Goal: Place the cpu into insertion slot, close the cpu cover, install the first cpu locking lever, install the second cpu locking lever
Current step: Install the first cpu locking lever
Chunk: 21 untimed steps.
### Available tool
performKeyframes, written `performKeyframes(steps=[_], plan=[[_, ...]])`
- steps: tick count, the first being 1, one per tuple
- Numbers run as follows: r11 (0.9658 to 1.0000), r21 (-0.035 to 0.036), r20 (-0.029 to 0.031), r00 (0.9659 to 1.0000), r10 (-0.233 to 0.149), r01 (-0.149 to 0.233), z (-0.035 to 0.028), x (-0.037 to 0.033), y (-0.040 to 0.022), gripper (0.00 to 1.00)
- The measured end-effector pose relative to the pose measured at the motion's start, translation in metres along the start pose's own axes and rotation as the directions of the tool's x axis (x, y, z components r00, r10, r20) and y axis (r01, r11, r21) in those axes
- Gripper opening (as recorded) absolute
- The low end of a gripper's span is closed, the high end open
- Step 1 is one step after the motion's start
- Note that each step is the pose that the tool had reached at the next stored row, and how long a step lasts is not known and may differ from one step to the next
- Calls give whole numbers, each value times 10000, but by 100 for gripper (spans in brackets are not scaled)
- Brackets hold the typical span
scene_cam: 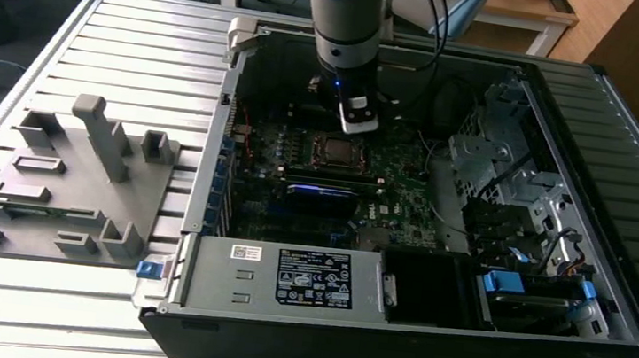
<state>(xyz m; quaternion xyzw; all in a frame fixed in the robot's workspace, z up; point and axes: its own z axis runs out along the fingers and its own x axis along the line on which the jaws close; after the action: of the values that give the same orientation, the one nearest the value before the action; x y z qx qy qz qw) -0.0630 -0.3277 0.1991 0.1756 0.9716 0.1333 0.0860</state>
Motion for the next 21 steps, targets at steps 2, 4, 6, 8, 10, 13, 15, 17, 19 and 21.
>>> performKeyframes(steps=[2, 4, 6, 8, 10, 13, 15, 17, 19, 21], plan=[[10000, -16, 20, 10000, 1, -1, 3, 15, -7, 11], [10000, -28, 43, 10000, -4, 4, 7, 19, -10, 11], [10000, -46, 82, 10000, -12, 12, 12, 21, -12, 11], [10000, -80, 132, 9999, -23, 24, 22, 24, -15, 11], [10000, -92, 148, 9999, -26, 28, 26, 27, -17, 11], [10000, -93, 150, 9999, -27, 28, 26, 37, -20, 11], [10000, -94, 152, 9999, -27, 28, 29, 42, -20, 11], [9999, -97, 156, 9999, -27, 29, 32, 50, -22, 11], [9999, -100, 163, 9999, -30, 31, 38, 55, -22, 11], [9999, -104, 173, 9998, -34, 35, 43, 58, -22, 11]])
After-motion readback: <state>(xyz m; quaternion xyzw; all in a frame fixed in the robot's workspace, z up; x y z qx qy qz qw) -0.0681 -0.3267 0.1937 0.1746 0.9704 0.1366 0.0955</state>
